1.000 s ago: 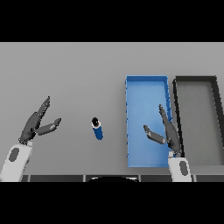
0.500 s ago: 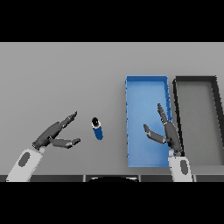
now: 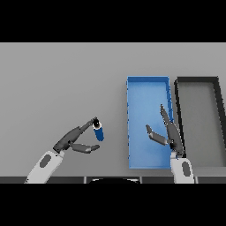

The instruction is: Pick up the blue pipe and place it into the blue bin.

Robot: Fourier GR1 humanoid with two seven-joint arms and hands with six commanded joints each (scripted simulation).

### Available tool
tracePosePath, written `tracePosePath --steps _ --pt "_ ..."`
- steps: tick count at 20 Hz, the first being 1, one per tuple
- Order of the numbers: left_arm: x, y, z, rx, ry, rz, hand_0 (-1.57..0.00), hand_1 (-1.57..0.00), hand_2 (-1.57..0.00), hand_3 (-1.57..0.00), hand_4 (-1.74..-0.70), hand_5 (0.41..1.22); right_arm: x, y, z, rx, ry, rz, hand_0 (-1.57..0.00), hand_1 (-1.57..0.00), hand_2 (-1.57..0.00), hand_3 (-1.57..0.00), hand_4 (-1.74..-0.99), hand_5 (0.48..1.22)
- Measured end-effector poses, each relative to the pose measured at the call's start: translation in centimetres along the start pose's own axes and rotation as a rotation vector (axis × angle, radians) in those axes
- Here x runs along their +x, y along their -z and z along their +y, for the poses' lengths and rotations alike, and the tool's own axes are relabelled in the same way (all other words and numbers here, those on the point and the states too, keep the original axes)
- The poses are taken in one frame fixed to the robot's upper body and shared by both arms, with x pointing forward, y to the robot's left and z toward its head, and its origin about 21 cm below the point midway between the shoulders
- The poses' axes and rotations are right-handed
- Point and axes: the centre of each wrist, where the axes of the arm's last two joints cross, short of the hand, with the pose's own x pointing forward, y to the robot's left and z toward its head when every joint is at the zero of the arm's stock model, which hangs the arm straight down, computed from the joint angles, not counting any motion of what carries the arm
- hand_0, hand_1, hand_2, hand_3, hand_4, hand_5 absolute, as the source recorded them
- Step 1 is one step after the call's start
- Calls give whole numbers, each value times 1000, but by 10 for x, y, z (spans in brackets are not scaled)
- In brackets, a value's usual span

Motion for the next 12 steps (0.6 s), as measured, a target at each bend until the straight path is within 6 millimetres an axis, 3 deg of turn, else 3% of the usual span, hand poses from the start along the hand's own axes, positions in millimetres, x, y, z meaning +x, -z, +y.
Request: tracePosePath --steps 8,12 --pt "-7 43 -16 3 25 -8 1 1 1 1 -1160 491 -2 -5 -4 -9 -8 17 1 1 1 1 -1323 665" --pt "-9 58 -29 -25 -71 -51 1 1 -79 -69 -1240 566 -2 -7 -3 -11 -5 13 1 1 1 1 -1322 664"
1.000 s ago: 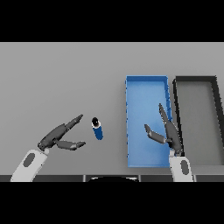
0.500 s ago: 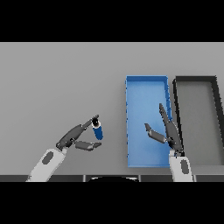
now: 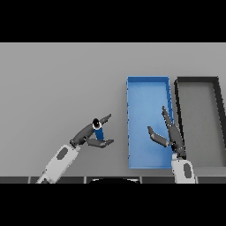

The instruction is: Pick up the blue pipe and place it into the blue bin.

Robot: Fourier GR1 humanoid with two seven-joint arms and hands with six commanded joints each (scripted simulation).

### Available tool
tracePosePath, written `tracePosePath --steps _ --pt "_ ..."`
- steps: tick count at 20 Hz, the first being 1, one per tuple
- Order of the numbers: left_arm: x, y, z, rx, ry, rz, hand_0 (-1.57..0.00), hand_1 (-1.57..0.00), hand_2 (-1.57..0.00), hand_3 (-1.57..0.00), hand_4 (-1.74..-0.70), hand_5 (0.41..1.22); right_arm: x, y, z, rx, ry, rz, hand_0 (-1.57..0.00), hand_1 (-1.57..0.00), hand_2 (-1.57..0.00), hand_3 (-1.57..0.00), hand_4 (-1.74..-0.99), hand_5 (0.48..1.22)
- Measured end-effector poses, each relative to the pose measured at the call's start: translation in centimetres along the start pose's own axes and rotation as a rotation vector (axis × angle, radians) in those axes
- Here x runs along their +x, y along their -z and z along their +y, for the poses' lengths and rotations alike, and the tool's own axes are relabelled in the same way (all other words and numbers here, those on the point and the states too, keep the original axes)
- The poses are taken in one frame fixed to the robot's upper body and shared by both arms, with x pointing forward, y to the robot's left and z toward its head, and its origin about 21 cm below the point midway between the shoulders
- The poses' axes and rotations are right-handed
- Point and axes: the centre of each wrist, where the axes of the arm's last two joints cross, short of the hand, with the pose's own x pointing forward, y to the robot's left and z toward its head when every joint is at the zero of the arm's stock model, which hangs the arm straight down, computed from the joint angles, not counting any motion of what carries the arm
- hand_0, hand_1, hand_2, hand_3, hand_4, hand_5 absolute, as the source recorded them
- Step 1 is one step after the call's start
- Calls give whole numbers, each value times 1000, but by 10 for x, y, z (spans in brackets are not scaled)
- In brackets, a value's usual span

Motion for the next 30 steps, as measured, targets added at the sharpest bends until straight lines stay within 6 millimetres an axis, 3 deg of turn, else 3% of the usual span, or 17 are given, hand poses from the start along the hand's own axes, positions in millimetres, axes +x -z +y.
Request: tracePosePath --steps 1,2,3,5,7,9,15,18,23,27,30 --pt "-2 -1 -1 -1 -13 1 -3 -89 -208 -197 -1275 607 -2 2 -1 -3 -5 17 1 1 1 1 -1320 664" --pt "-2 2 -3 -3 -23 -11 -93 -246 -390 -472 -1306 730 1 4 -1 -1 -7 11 1 1 1 1 -1319 663" --pt "-3 5 -4 -6 -49 -1 -340 -501 -626 -692 -1389 828 -1 4 1 3 -6 9 1 1 1 1 -1322 666" --pt "-2 5 -6 2 -102 -26 -783 -886 -966 -979 -1509 969 -1 2 0 -3 -13 0 1 1 1 1 -1313 665" --pt "-2 3 -11 -12 -112 -45 -1067 -1133 -1184 -1183 -1589 1060 2 3 -1 1 -20 -6 1 1 1 1 -1310 665" --pt "1 4 -15 -22 -98 -46 -1248 -1290 -1323 -1306 -1639 1118 0 3 0 6 -17 0 1 1 1 1 -1302 666" --pt "17 9 -23 -11 -84 -157 -1486 -1497 -1506 -1440 -1705 1194 0 9 2 9 -25 20 1 1 1 1 -1279 657" --pt "40 23 -28 -25 -94 -246 -1528 -1533 -1538 -1449 -1717 1207 -1 7 1 9 -31 -7 1 1 1 1 -1275 666" --pt "75 24 -26 -78 -82 -303 -1557 -1559 -1560 -1447 -1724 1216 -1 8 2 11 -64 -16 1 1 1 1 -1272 684" --pt "85 28 -27 -93 -66 -278 -1565 -1566 -1567 -1441 -1728 1219 -1 7 -2 8 -58 -12 1 1 1 1 -1273 688" --pt "86 22 -28 -93 -57 -252 -1568 -1568 -1569 -1441 -1729 1219 -7 -14 14 -60 -30 -13 1 1 1 1 -1269 688"
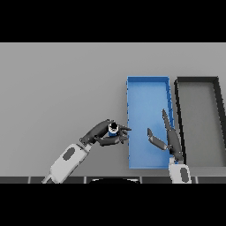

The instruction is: Pick up the blue pipe and place it into the blue bin.

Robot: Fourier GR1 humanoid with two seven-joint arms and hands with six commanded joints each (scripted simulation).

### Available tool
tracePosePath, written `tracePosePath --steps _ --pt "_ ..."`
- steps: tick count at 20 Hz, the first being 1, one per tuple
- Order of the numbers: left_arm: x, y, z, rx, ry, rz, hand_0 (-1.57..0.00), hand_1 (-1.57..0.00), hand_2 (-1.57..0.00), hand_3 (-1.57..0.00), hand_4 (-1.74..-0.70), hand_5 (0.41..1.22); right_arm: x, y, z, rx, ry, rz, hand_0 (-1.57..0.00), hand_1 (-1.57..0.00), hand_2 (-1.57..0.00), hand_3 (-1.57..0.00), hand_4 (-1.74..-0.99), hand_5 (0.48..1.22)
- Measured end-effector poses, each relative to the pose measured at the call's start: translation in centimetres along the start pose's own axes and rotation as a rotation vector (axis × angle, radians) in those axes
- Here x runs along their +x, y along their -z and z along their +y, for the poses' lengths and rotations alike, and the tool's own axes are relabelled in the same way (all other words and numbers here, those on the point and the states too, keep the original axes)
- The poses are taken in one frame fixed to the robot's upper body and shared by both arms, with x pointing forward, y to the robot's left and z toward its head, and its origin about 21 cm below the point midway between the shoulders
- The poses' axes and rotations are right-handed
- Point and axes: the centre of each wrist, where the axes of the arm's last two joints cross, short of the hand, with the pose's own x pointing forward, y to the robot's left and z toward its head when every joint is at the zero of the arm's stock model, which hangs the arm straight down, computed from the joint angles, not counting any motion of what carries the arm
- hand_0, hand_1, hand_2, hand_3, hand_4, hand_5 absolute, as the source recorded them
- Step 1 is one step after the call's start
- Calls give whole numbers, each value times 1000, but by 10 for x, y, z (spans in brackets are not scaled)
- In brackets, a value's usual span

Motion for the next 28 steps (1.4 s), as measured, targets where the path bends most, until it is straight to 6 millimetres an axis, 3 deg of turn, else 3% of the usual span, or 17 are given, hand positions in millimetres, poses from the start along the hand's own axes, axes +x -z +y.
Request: tracePosePath --steps 4,7,9,12,16,21,26,28 --pt "-3 0 2 -1 2 13 -1570 -1570 -1570 -1442 -1730 1220 -6 -40 22 -154 10 52 1 1 1 1 -1243 687" --pt "-3 2 0 -1 6 5 -1570 -1570 -1571 -1440 -1730 1220 1 -44 25 -188 18 33 1 1 1 1 -1215 669" --pt "-2 1 2 -5 6 2 -1571 -1571 -1571 -1441 -1731 1221 14 -43 16 -142 111 -73 1 1 1 1 -1231 620" --pt "2 2 1 -16 -7 -5 -1571 -1571 -1571 -1443 -1731 1221 42 -37 3 -14 224 -135 1 1 1 1 -1271 537" --pt "3 8 1 -16 17 -17 -1571 -1571 -1571 -1443 -1731 1221 80 -28 -8 223 262 -160 1 1 1 1 -1331 507" --pt "0 2 4 -23 40 17 -1571 -1571 -1571 -1440 -1730 1221 118 6 0 458 183 -188 1 1 1 1 -1335 490" --pt "6 3 2 -35 24 -5 -1571 -1571 -1571 -1444 -1728 1221 150 24 17 594 112 -253 1 1 1 1 -1307 497" --pt "2 4 -3 -51 21 -16 -1571 -1571 -1571 -1490 -1627 1221 163 32 25 643 93 -317 1 1 1 1 -1270 510"
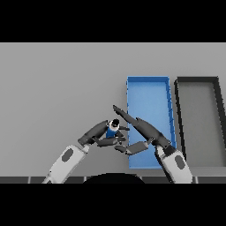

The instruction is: Pick up the blue pipe and place it into the blue bin.

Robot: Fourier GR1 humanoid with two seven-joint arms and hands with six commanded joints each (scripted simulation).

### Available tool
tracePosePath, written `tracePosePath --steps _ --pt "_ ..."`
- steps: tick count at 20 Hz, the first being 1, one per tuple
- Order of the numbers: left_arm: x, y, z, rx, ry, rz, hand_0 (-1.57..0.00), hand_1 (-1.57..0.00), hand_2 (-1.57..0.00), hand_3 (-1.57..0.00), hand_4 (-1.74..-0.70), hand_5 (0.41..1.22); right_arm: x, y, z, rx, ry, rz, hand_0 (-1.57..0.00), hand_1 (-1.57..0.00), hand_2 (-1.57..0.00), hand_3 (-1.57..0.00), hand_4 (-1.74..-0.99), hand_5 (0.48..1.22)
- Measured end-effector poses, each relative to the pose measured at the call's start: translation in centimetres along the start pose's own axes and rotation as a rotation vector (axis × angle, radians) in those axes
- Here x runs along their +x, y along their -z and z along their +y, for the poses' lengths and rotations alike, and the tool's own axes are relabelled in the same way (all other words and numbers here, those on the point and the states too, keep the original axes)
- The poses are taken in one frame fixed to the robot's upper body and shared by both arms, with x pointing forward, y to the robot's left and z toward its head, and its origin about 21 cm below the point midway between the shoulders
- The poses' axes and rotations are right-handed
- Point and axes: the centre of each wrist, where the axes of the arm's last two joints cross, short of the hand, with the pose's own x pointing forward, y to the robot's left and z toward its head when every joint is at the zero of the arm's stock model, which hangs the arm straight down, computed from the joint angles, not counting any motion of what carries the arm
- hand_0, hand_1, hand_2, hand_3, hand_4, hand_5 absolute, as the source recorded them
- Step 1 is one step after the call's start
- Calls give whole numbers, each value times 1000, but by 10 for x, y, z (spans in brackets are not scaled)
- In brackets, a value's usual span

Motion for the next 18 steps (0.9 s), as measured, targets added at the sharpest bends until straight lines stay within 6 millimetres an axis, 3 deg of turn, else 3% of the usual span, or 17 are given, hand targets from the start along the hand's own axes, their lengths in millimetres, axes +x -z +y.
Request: tracePosePath --steps 2,8,9,10,11,12,13,15,16,18 --pt "-3 1 4 0 -3 3 -1571 -1571 -1571 -1519 -1565 1221 10 13 5 45 -21 -25 1 1 1 1 -1250 521" --pt "-4 4 4 -16 19 -4 -1571 -1571 -1571 -1557 -1473 1221 12 52 8 103 -22 37 1 1 -9 1 -1210 498" --pt "-5 4 6 -3 15 12 -1571 -1571 -1571 -1560 -1525 1221 11 57 5 115 -17 59 -17 -34 -54 -26 -1236 493" --pt "-5 1 6 4 7 21 -1571 -1571 -1571 -1284 -1568 1221 11 62 7 139 -16 52 -107 -140 -160 -116 -1291 483" --pt "-3 3 6 0 14 13 -1571 -1571 -1571 -1190 -1603 1221 10 67 8 153 -23 53 -264 -299 -308 -252 -1348 477" --pt "-1 4 7 10 60 35 -1571 -1527 -1571 -1119 -1630 1221 10 69 8 167 -32 53 -475 -487 -492 -516 -1365 477" --pt "-2 0 9 -13 116 85 -1571 -1536 -1571 -1121 -1647 1221 12 76 8 177 -38 52 -694 -704 -708 -659 -1433 486" --pt "0 -1 6 -3 115 53 -1571 -1548 -1571 -1283 -1680 1221 15 82 7 202 -30 9 -1010 -1016 -1019 -880 -1527 570" --pt "0 -2 7 7 95 23 -1571 -1553 -1571 -1340 -1692 1221 17 83 11 208 -12 3 -1122 -1127 -1129 -1018 -1498 638" --pt "-1 1 6 -4 45 -17 -1571 -1559 -1571 -1423 -1710 1221 14 84 16 213 25 -7 -1284 -1287 -1288 -1217 -1457 848"
